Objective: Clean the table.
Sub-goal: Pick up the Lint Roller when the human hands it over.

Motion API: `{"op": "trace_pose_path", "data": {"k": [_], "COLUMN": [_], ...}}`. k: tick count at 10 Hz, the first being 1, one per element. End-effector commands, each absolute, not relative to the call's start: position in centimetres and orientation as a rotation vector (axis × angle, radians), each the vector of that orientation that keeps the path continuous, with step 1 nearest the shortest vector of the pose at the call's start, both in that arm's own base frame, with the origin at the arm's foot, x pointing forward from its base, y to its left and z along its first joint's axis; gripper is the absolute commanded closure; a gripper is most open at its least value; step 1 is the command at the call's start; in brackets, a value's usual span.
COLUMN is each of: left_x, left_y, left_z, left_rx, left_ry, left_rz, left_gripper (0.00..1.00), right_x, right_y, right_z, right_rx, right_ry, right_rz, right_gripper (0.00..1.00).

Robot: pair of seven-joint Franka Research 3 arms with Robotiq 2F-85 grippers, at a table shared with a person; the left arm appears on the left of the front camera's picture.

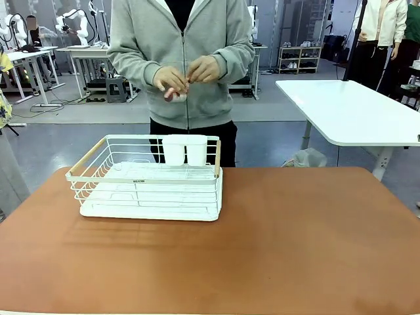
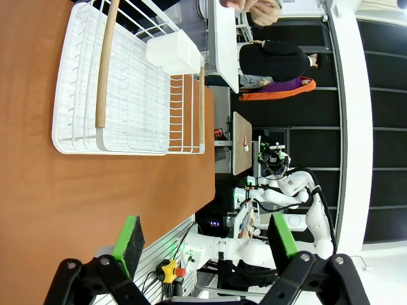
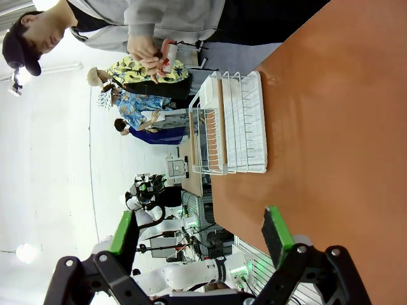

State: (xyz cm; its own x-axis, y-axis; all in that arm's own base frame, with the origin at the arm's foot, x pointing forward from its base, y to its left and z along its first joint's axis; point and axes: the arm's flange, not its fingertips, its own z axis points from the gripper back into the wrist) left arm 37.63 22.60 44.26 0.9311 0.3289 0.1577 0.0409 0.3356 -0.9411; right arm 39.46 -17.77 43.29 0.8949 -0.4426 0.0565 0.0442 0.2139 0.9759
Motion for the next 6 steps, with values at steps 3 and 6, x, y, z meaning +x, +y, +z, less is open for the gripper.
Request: {"op": "trace_pose_path", "data": {"k": [3, 6], "left_x": [37.42, 37.42], "left_y": [22.78, 22.78], "left_z": [44.32, 44.32], "left_rx": [-1.214, -1.214], "left_ry": [-0.346, -0.346], "left_rz": [0.192, 0.192], "left_gripper": [0.00, 0.00], "right_x": [39.11, 39.11], "right_y": [-17.54, -17.54], "right_z": [43.60, 43.60], "right_rx": [1.325, 1.325], "right_ry": [-0.366, -0.366], "right_rz": [-0.349, -0.349], "right_gripper": [0.00, 0.00]}}
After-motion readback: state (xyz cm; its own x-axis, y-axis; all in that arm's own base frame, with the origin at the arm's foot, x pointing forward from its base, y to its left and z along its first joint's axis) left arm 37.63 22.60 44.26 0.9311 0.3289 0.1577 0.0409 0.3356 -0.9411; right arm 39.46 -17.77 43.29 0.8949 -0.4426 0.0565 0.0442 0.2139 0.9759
